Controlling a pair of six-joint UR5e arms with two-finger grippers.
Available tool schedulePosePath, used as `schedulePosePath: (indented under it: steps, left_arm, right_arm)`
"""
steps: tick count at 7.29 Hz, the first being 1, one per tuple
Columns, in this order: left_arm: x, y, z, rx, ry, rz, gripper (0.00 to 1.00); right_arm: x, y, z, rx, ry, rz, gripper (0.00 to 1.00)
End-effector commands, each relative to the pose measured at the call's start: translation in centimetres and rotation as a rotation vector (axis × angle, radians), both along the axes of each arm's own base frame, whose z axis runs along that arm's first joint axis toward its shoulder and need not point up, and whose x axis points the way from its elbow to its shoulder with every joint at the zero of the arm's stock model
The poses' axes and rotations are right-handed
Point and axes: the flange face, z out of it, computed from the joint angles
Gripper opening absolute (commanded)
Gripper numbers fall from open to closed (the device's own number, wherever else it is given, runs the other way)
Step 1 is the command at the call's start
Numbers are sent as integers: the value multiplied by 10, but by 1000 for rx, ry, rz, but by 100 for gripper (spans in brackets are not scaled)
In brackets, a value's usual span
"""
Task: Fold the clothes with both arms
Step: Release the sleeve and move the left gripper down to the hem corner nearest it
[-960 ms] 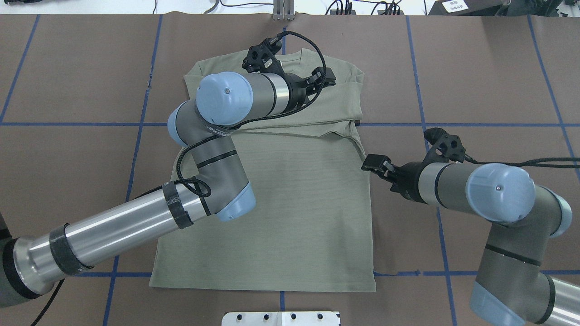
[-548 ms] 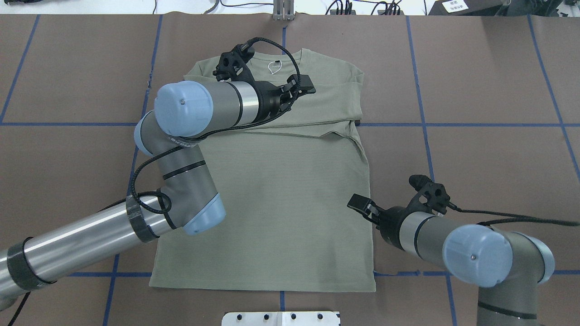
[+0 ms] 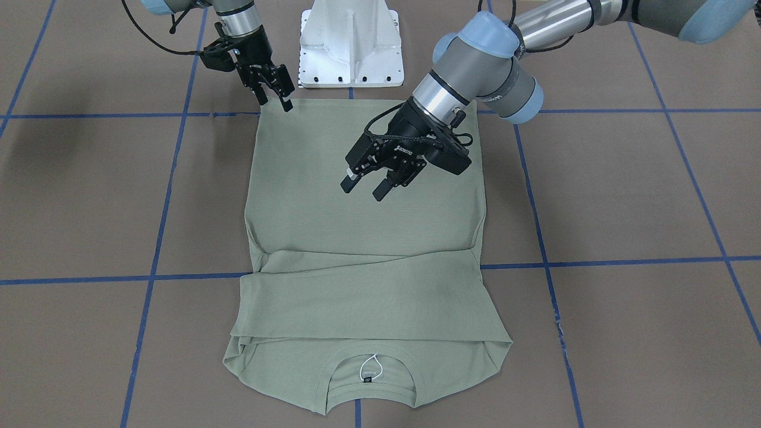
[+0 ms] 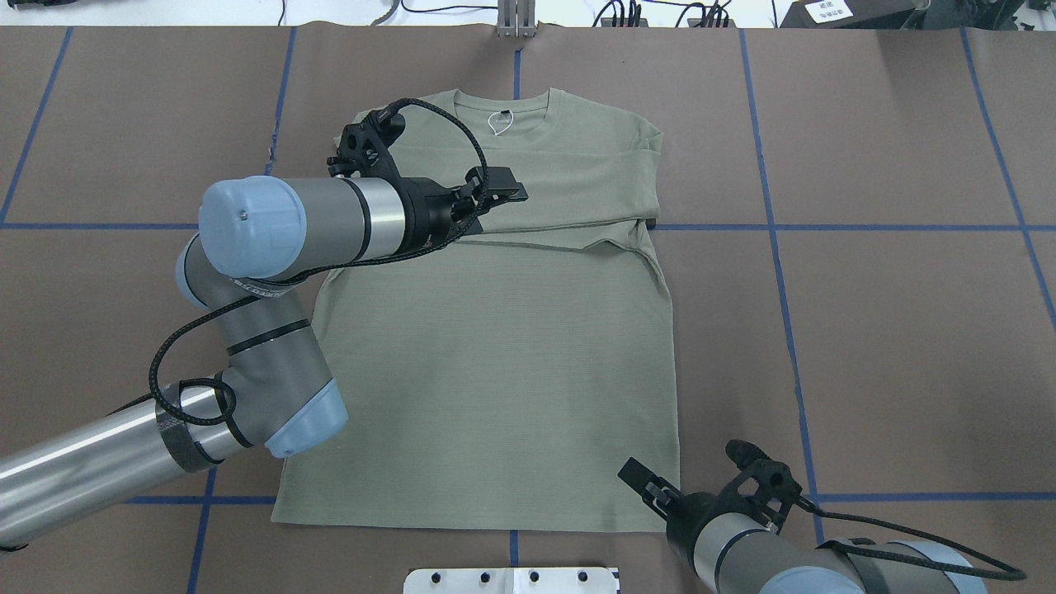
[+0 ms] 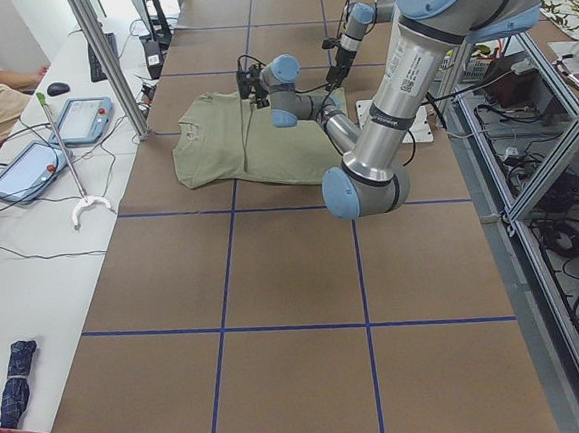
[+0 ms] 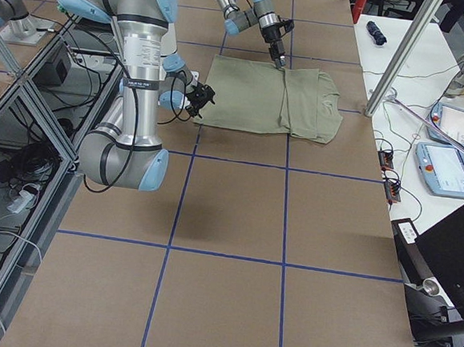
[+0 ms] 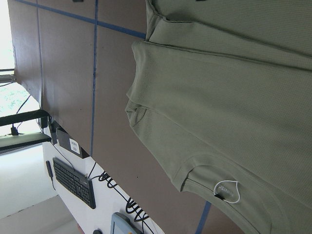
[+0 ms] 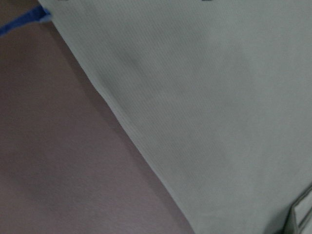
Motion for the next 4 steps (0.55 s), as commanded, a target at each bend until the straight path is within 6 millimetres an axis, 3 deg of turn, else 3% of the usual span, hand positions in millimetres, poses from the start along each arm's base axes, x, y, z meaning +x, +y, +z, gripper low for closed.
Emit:
schedulePosePath:
  steps: [1,4]
  left_arm:
    - [1,1,2,-2,-2,2,88]
    - [4,1,6,-6,-8,4,90]
  right_arm:
    - [-7,19,8,-41,31,-6,91]
    - [-2,27,25,-57,73,-27,90]
